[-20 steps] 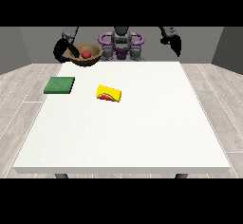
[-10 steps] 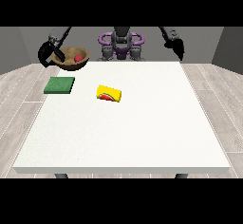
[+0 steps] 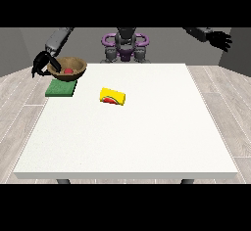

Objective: Pick the cup and pour the ball into the bowl, then pick the bowl and place it on the pad

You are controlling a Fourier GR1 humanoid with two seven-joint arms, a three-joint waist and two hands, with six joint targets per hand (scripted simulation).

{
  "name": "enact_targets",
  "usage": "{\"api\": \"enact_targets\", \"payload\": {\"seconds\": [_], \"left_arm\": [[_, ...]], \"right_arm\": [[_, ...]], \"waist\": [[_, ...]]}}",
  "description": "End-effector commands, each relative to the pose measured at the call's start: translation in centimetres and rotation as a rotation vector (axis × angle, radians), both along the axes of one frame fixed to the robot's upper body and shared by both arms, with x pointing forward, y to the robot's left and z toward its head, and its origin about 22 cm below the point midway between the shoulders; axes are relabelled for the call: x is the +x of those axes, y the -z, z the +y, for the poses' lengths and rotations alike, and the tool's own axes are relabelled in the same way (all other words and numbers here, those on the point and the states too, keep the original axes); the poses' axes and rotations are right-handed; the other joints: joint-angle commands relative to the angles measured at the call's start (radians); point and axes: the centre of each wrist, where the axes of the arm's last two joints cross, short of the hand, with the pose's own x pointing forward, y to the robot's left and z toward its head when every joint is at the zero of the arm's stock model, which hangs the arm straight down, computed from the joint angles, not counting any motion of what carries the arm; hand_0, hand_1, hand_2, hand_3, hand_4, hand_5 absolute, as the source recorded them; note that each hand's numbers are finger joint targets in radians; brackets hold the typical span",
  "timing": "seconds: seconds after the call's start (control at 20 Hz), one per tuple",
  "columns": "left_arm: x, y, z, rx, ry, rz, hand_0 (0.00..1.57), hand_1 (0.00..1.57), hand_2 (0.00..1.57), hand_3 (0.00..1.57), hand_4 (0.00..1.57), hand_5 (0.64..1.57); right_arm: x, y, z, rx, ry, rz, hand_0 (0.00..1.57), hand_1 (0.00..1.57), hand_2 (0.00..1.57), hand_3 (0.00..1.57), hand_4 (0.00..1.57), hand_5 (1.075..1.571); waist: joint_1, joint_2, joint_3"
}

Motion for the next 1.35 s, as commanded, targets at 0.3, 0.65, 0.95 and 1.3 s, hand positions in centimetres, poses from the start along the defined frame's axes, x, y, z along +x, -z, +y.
{"api": "enact_targets", "payload": {"seconds": [0.3, 0.65, 0.95, 1.3], "left_arm": [[-2.0, -3.1, 6.6, -0.026, -0.055, -0.078, 0.0, 0.0, 0.0, 0.0, 1.19, 1.559], [-3.0, -4.2, 8.0, 0.002, -0.011, -0.105, 0.0, 0.0, 0.0, 0.0, 1.17, 1.549], [-0.1, -4.1, 2.4, 0.024, 0.037, -0.079, 0.0, 0.0, 0.0, 0.0, 1.08, 1.567], [0.0, 3.8, -3.7, -0.03, 0.057, 0.242, 0.0, 0.0, 0.0, 0.0, 0.9, 1.559]], "right_arm": [[0.5, -1.0, -1.0, 0.077, 0.097, -0.072, 1.57, 1.57, 1.57, 0.25, 0.54, 1.561], [0.6, -1.8, -2.7, 0.058, 0.114, -0.058, 0.42, 0.42, 0.56, 0.92, 0.0, 1.518], [1.6, -2.5, -2.5, 0.073, 0.069, -0.036, 0.0, 0.0, 0.0, 0.12, 0.0, 1.369], [4.8, -3.7, 2.4, 0.133, -0.1, 0.028, 0.0, 0.0, 0.0, 0.0, 0.48, 1.434]], "waist": [[-0.026, 0.069, 0.0001], [0.02, 0.106, 0.0002], [0.002, 0.057, 0.0014], [-0.056, -0.284, -0.0012]]}}
